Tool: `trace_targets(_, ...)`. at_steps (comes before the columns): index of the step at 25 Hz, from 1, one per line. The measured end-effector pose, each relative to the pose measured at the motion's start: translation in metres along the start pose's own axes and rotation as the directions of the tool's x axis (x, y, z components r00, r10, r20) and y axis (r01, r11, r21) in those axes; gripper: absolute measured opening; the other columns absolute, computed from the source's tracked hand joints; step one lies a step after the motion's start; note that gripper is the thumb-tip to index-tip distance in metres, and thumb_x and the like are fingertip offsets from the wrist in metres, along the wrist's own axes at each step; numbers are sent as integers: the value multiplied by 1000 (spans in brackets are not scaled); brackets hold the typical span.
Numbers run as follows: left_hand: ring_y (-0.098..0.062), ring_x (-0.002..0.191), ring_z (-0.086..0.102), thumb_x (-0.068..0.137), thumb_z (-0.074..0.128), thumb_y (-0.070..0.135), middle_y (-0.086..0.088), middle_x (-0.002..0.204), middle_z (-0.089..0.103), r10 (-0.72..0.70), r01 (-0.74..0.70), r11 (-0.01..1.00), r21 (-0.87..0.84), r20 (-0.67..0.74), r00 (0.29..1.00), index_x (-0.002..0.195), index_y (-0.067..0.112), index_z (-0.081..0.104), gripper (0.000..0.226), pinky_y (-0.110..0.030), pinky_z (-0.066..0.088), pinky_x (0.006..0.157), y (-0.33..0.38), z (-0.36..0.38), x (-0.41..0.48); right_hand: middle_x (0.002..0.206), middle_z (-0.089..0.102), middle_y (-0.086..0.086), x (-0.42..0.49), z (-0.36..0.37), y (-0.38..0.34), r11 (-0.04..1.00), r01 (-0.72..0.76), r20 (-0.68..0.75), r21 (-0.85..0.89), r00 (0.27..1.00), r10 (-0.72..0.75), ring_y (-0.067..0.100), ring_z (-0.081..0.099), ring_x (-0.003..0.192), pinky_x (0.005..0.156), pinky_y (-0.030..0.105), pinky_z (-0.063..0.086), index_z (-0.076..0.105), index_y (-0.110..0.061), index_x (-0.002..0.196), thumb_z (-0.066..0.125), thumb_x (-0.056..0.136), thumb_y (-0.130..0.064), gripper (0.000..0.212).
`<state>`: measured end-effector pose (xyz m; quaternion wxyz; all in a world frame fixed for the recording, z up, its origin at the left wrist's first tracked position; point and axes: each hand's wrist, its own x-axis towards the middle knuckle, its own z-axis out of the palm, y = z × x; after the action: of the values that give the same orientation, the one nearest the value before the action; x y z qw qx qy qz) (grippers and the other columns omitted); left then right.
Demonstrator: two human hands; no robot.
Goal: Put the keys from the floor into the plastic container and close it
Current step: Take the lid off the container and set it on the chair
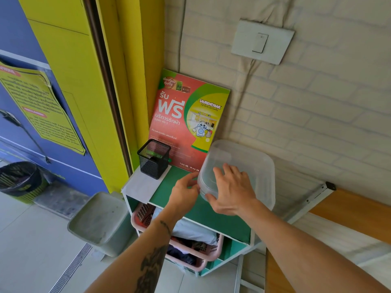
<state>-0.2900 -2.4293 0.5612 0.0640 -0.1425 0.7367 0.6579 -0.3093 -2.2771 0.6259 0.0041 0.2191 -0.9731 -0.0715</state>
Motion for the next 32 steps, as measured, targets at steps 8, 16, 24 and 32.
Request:
trace_targets(8, -23, 75, 67, 81, 56, 8, 1, 98, 77, -37, 40, 997, -61, 38, 999, 118, 31, 62, 44, -37, 52, 64, 1, -3, 9, 100, 64, 17, 10, -14, 1, 982, 155, 10, -109, 988, -154, 33, 61, 86, 66, 37, 46, 52, -7, 115, 54, 75, -59, 66)
trace_targets(16, -26, 77, 69, 85, 56, 6, -2, 93, 77, -56, 58, 995, -77, 16, 998, 103, 28, 65, 30, -36, 53, 66, 6, -4, 6, 88, 67, 12, 17, -39, 8, 961, 251, 0, -113, 968, -253, 33, 64, 77, 61, 34, 39, 53, -9, 94, 51, 80, -54, 47)
trace_targets(24, -23, 76, 70, 85, 58, 7, -2, 93, 76, -76, 75, 996, -52, -7, 997, 104, 23, 64, 25, -42, 58, 73, 11, -2, 4, 88, 62, 9, 16, -51, 21, 975, 216, -17, -62, 976, -217, 32, 61, 80, 66, 37, 44, 51, -13, 94, 48, 81, -56, 45)
trace_targets(32, -23, 83, 69, 88, 44, 8, 0, 106, 72, 67, -43, 990, 131, -188, 980, 110, 22, 65, 33, -27, 50, 62, 28, -1, -2, 139, 46, 9, -7, -24, 26, 990, 21, 21, 143, 999, -24, 31, 47, 124, 96, 48, 46, 36, -15, 144, 48, 84, -59, 74)
